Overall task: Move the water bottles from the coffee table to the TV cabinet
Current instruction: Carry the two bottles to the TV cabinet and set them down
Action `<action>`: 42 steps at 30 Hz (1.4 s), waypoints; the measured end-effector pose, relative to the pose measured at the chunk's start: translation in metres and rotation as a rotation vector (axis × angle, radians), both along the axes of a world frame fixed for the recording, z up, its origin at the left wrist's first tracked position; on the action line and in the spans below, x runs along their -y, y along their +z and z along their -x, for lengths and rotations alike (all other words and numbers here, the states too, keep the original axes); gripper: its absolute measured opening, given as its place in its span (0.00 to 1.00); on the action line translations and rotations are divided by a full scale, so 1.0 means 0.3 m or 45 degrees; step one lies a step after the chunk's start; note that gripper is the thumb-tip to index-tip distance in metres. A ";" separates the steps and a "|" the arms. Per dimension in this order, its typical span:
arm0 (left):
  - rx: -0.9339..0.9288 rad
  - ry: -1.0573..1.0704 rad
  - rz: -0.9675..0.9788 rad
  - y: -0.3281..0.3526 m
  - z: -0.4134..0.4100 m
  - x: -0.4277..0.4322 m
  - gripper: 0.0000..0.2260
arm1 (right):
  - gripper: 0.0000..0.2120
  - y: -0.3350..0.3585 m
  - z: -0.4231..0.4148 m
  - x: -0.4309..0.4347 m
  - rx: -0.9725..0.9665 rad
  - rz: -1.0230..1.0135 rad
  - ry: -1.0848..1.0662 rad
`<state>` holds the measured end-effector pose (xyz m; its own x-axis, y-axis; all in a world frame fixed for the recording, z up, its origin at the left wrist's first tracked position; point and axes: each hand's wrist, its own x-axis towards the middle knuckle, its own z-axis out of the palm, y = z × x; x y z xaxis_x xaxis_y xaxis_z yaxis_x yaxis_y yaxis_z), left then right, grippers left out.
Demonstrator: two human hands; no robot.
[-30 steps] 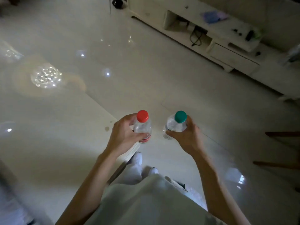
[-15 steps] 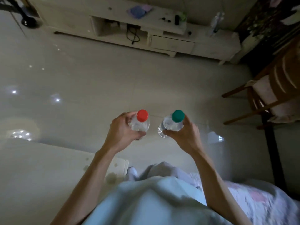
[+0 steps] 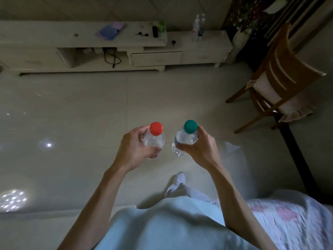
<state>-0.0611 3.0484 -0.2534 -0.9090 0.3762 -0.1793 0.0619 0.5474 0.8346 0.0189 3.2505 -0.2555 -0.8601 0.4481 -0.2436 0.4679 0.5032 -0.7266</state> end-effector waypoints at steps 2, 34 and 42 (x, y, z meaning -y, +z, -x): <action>-0.017 -0.017 0.004 0.016 0.060 -0.098 0.28 | 0.34 0.016 0.069 -0.093 -0.007 0.007 0.015; 0.045 -0.405 -0.094 -0.001 1.328 -0.813 0.28 | 0.32 0.025 1.168 -0.712 0.126 -0.074 -0.310; 0.005 -0.389 0.012 -0.023 1.643 -0.841 0.30 | 0.30 0.020 1.472 -0.759 0.048 -0.033 -0.403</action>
